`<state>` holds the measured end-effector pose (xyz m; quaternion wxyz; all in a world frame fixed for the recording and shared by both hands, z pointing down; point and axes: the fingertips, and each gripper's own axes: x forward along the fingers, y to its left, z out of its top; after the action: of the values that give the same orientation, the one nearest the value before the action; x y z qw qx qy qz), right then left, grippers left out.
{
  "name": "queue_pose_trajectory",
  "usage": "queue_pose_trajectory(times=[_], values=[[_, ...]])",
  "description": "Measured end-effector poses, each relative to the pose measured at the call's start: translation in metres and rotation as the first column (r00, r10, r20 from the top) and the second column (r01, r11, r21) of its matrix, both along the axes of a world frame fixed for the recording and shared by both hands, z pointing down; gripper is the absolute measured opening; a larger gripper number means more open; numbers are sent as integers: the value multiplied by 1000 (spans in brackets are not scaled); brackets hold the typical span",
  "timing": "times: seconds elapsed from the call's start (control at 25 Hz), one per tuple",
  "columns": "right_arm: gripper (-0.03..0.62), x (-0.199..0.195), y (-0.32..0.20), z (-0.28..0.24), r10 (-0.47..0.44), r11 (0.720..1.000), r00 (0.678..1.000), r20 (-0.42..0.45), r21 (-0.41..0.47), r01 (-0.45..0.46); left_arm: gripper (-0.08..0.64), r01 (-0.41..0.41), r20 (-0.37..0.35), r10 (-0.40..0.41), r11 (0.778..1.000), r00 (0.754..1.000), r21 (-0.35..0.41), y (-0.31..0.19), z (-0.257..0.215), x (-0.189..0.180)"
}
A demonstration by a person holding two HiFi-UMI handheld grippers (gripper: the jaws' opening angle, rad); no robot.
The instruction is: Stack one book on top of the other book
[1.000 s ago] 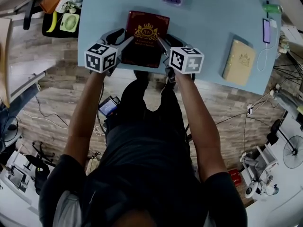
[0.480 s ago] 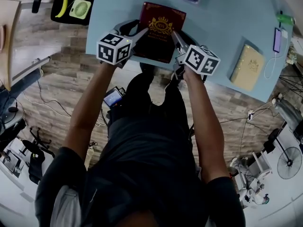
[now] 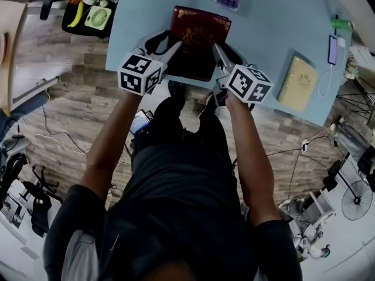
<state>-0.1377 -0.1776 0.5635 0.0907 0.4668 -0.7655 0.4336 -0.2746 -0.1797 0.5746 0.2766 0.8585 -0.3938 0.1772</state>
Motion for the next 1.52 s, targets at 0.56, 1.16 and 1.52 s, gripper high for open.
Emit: queue_pose_trajectory(times=[0.56,1.16,1.52], values=[[87,18,-2,-80,42,988,999,-11,148,-39,225,3,-57,6,988,998,155,-7,-82,18],[86,128,15,-153,64,956,997,35,283,-72,225,-12,-33,21,968,999,250,18,-146,125],[83,216,21,-174,56,946,997,54,316,-70,225,-6,-39,16,969,999,248,33,-158,211]])
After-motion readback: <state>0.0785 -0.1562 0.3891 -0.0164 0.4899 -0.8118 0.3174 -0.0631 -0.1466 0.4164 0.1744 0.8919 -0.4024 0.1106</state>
